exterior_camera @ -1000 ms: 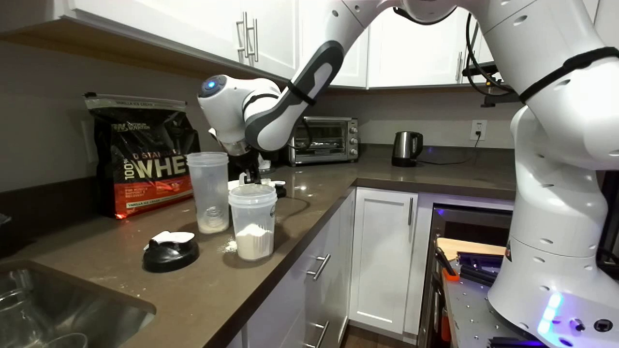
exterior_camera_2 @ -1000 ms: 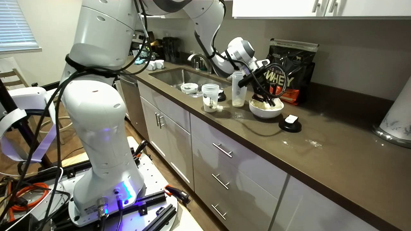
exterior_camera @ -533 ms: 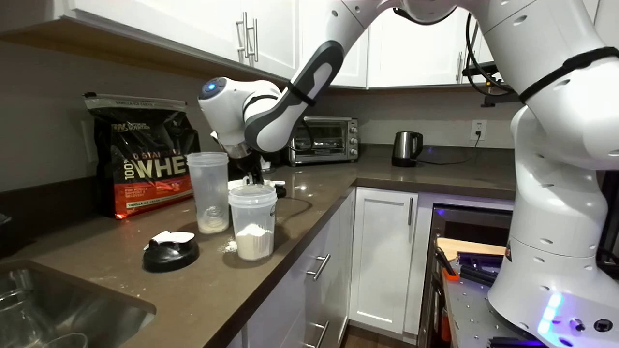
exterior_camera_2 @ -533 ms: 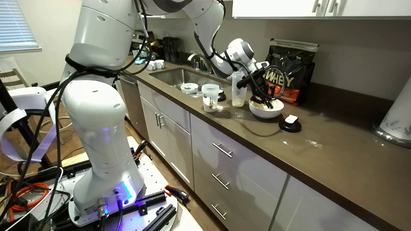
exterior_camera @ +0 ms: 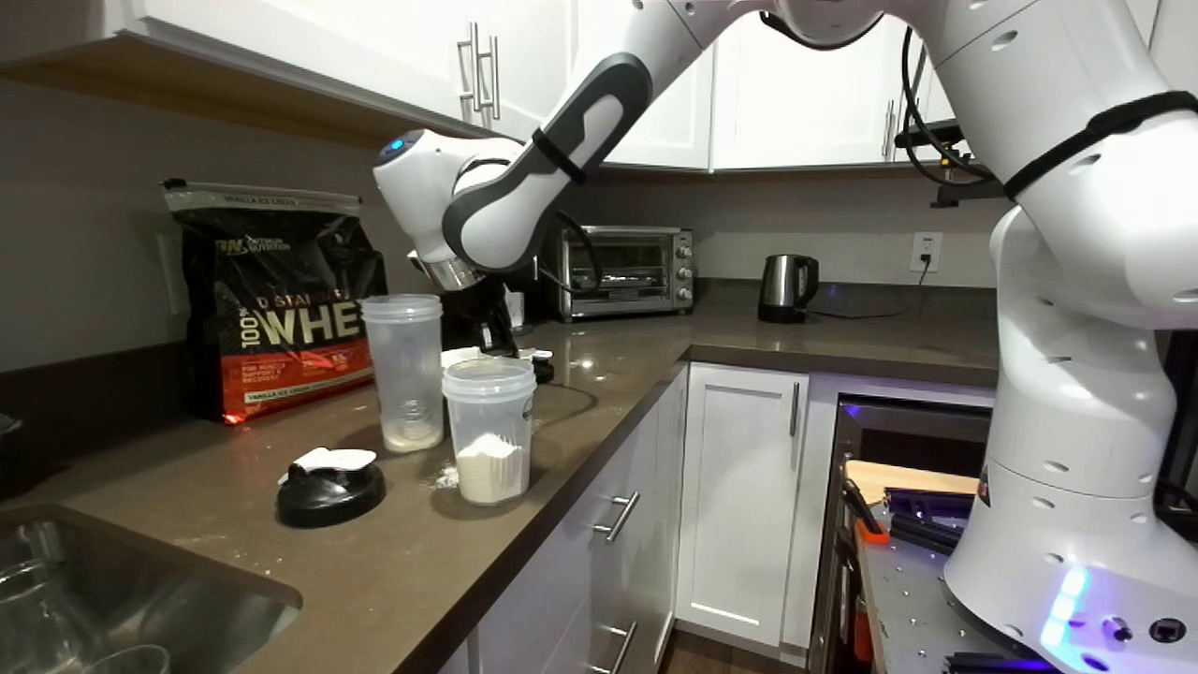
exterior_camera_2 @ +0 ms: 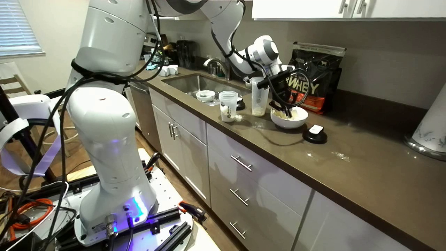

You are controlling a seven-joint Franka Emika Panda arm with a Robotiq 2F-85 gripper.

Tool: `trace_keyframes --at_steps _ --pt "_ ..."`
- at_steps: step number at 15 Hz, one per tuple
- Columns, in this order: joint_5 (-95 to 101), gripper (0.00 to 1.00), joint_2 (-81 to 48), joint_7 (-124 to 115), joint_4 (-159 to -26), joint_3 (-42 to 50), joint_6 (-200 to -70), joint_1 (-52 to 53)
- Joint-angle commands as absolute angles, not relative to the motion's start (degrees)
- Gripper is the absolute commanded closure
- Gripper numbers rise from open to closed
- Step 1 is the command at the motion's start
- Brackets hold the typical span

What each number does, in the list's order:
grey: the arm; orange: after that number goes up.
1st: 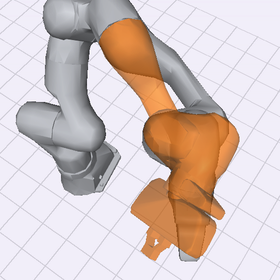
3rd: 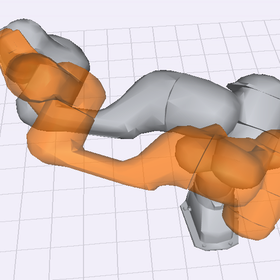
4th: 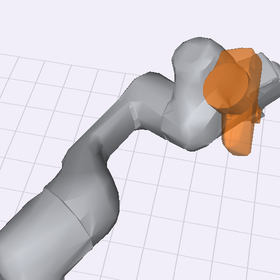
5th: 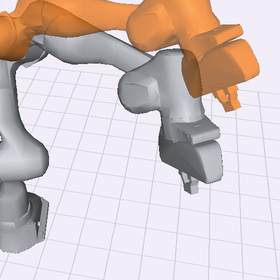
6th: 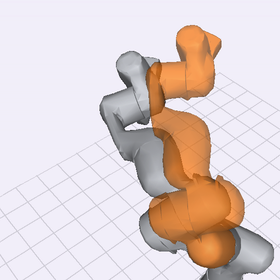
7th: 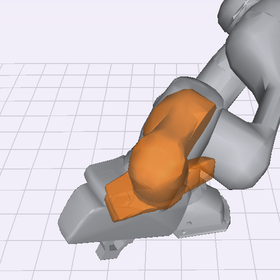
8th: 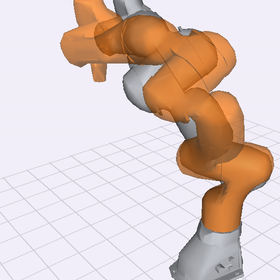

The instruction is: Scoop some of the powder from the white bowl into the larger clear bottle

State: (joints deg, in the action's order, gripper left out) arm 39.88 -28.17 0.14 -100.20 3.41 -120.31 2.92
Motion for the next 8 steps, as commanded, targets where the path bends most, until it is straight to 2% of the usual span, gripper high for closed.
trace_keyframes --at_steps 1,8 --pt "36.18 0.98 -28.29 4.57 -98.18 2.44 -117.09 1.94" --pt "32.08 0.98 -28.46 7.00 -97.51 1.92 -115.79 2.28"
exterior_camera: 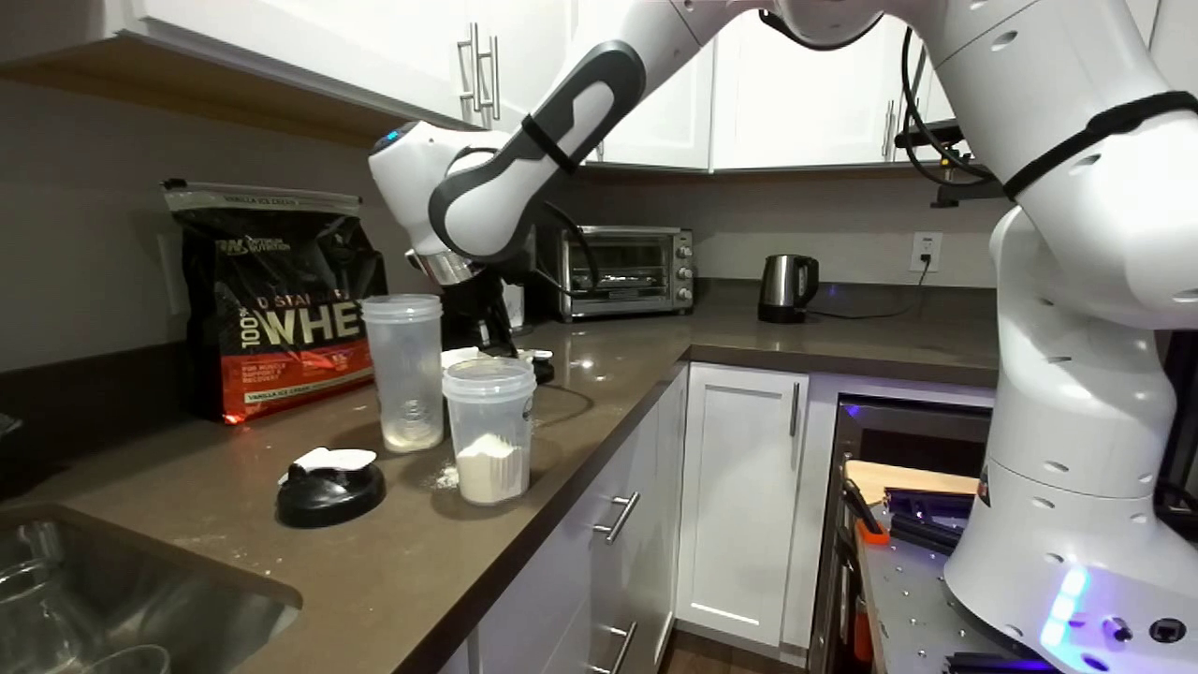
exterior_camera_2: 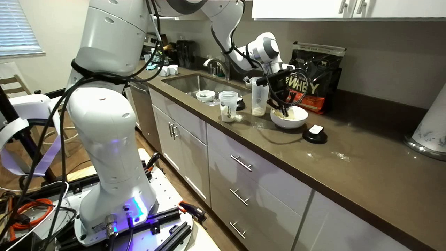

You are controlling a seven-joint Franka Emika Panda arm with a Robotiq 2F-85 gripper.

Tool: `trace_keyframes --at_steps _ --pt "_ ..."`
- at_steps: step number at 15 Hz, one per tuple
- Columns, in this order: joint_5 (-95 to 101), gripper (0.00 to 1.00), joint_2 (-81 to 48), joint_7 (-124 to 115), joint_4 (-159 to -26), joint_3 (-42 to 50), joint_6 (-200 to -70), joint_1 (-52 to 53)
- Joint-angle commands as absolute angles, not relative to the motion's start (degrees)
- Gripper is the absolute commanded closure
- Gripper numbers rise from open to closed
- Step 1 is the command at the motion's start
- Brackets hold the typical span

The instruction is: Scoop some of the powder from the white bowl into the larger clear bottle

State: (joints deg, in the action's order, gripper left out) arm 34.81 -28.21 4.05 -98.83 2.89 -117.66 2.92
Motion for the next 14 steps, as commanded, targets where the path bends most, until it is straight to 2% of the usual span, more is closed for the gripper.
trace_keyframes --at_steps 1,14 --pt "31.42 0.98 -28.44 7.25 -97.52 1.80 -115.65 2.36" --pt "22.76 0.98 -29.87 8.79 -95.08 0.90 -112.10 1.96"
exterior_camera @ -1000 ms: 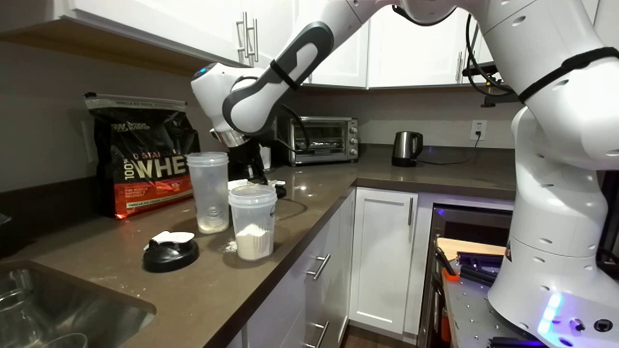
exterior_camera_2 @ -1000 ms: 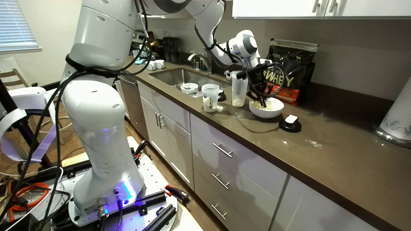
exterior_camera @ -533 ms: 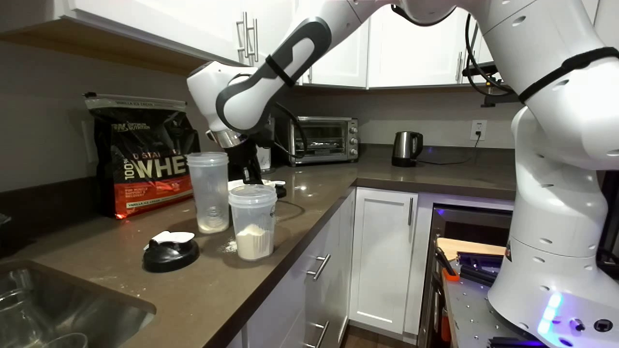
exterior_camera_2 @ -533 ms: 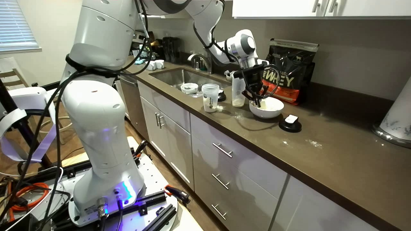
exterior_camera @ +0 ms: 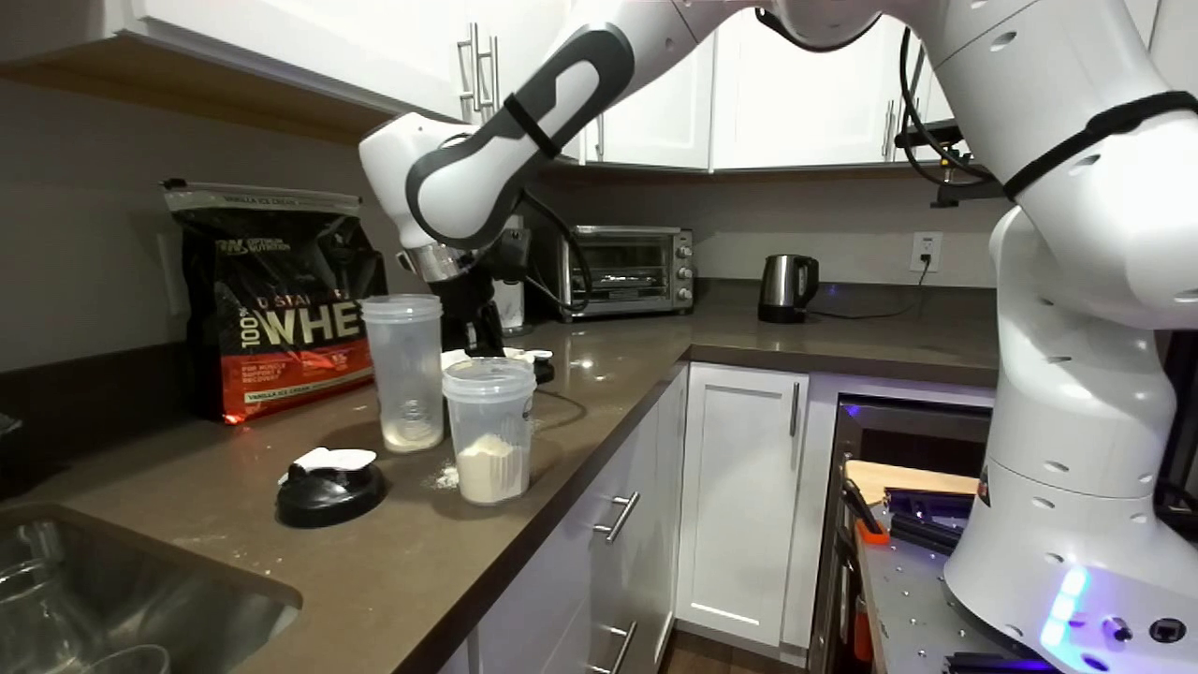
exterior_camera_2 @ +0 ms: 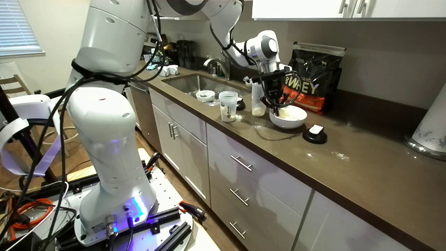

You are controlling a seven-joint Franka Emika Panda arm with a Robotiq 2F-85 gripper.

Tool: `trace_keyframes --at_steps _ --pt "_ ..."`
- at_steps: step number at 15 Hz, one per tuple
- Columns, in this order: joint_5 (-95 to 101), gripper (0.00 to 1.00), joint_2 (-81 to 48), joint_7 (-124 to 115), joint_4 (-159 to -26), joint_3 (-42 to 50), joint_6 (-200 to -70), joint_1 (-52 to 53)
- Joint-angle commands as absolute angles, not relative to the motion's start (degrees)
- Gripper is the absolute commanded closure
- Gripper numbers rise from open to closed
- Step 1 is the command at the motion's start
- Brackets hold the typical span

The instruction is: Scoop some of the powder from the white bowl into the larger clear bottle

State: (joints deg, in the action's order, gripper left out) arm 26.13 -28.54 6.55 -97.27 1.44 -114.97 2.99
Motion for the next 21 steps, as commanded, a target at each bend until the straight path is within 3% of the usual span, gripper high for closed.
trace_keyframes --at_steps 1,21 --pt "21.84 0.98 -30.23 9.00 -94.36 0.90 -111.20 1.72" --pt "11.93 0.98 -33.29 11.18 -86.37 0.73 -105.67 -1.92"
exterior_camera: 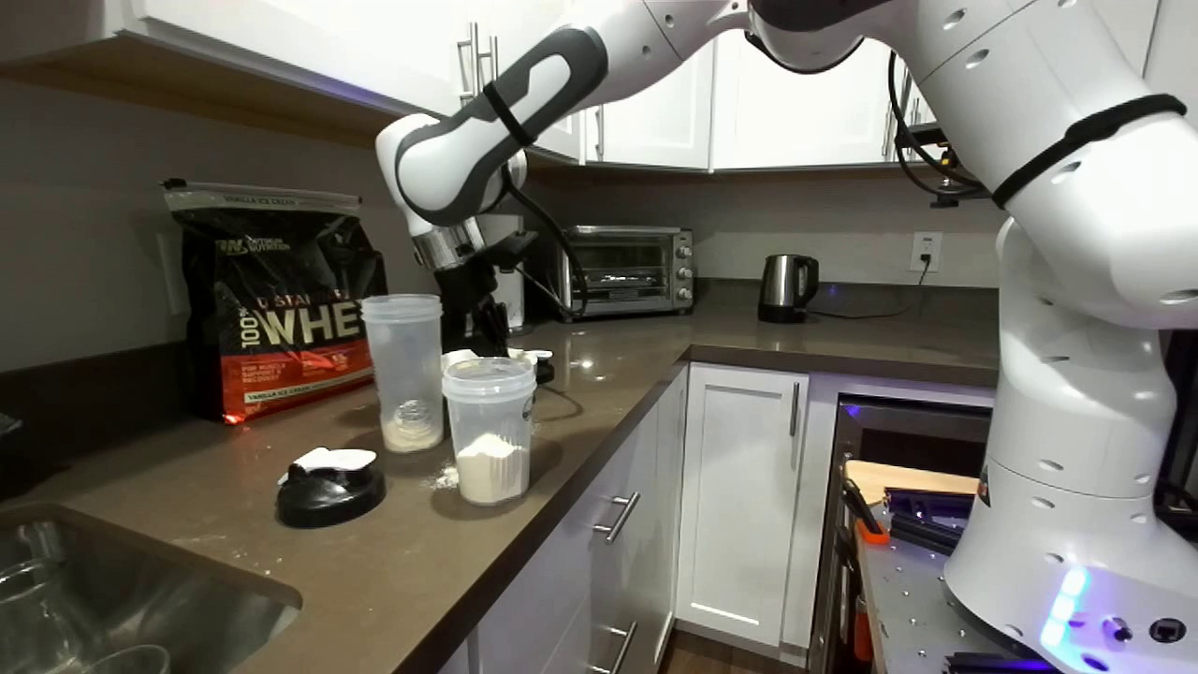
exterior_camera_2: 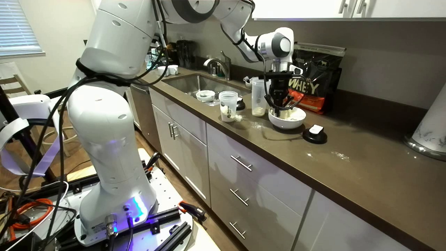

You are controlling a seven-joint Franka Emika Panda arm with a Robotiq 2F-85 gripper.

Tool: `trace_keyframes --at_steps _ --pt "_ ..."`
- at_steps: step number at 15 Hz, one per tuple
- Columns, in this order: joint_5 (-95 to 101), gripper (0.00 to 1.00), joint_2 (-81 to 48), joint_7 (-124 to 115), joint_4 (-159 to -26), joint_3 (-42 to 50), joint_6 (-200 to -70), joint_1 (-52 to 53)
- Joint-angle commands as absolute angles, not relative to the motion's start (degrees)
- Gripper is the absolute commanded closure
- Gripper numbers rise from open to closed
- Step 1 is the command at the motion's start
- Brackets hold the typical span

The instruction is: Scoop some of the powder from the white bowl into the larger clear bottle

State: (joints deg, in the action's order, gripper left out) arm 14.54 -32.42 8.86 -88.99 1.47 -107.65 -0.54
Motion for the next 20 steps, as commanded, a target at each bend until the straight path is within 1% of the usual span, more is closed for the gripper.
trace_keyframes --at_steps 1,20 --pt "11.61 0.98 -33.04 11.10 -86.49 0.79 -106.08 -2.00" --pt "3.25 0.98 -32.71 11.56 -86.69 -0.14 -105.88 -4.10"
